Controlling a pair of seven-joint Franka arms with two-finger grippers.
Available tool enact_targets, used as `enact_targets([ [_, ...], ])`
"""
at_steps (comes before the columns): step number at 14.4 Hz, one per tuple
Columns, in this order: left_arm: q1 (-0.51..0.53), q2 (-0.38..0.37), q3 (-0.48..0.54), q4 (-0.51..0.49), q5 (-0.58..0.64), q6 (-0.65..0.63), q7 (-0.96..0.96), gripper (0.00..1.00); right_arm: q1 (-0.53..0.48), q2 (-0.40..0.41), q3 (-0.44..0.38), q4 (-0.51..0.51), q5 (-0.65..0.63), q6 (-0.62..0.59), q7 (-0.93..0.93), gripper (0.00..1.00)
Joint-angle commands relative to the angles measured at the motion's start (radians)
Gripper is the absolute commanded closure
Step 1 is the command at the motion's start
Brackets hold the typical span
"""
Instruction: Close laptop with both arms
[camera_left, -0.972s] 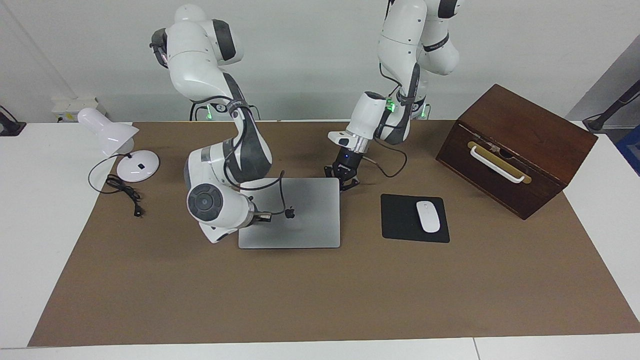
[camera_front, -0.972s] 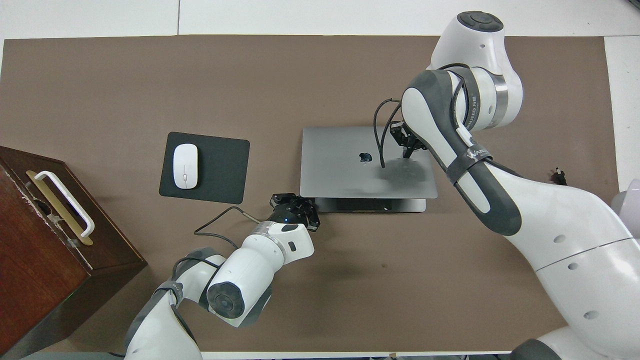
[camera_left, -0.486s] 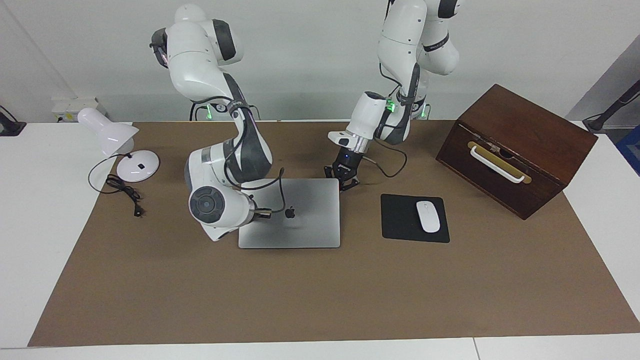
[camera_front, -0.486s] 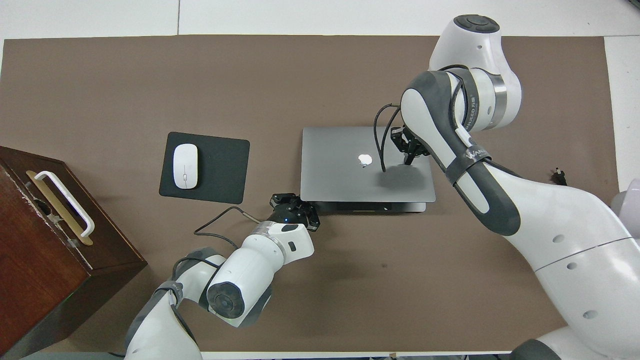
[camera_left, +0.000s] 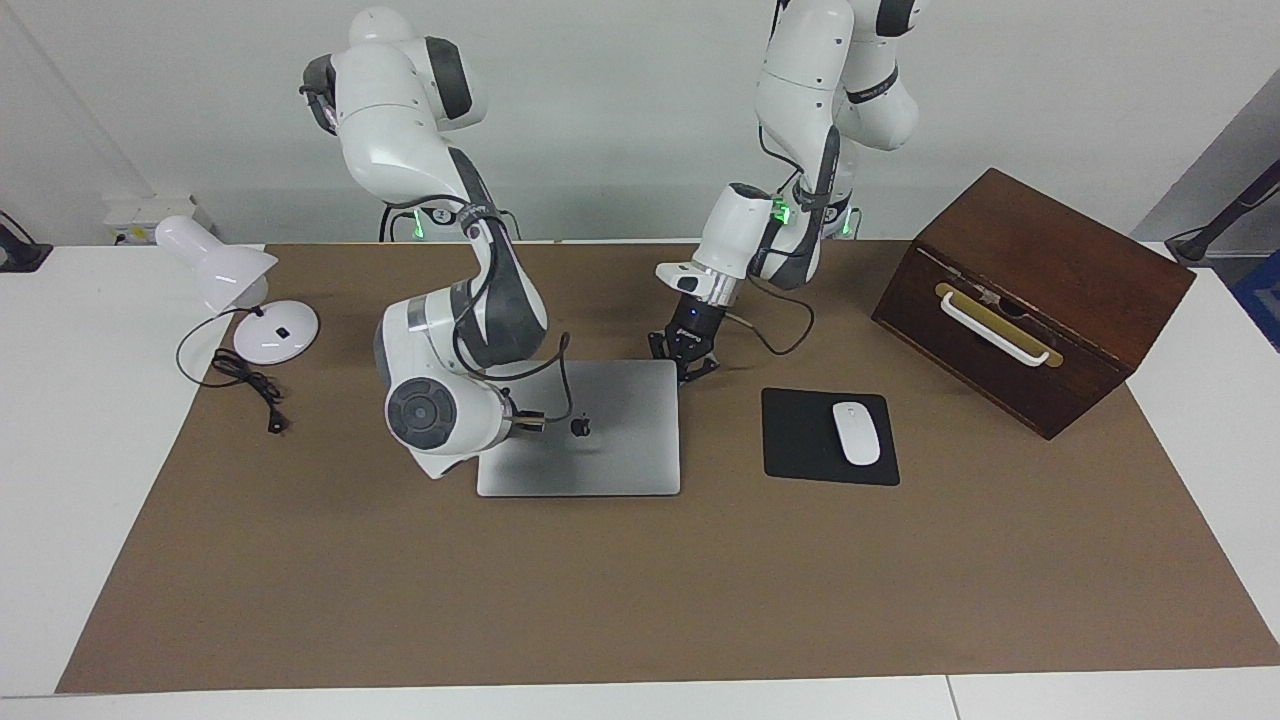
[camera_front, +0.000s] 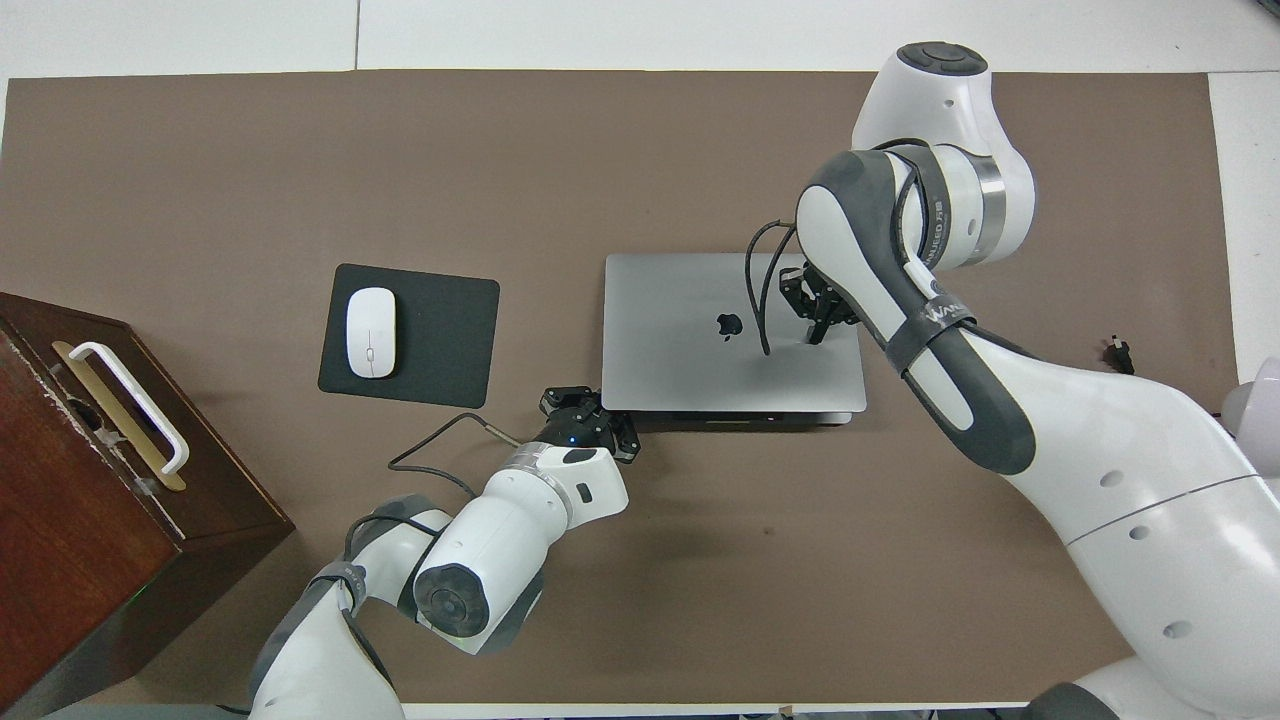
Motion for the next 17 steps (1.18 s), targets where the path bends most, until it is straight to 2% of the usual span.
enact_targets([
  [1,0.012,0.07,0.014,-0.017,-0.003,0.0,0.022,1.0,0.003,-0.034,0.008,-0.045,0.004,-0.008,0.018,1.0],
  [17,0.021,0.07,0.013,-0.023,-0.003,0.0,0.019,1.0,0.003,-0.05,0.009,-0.082,0.004,-0.011,0.021,1.0],
])
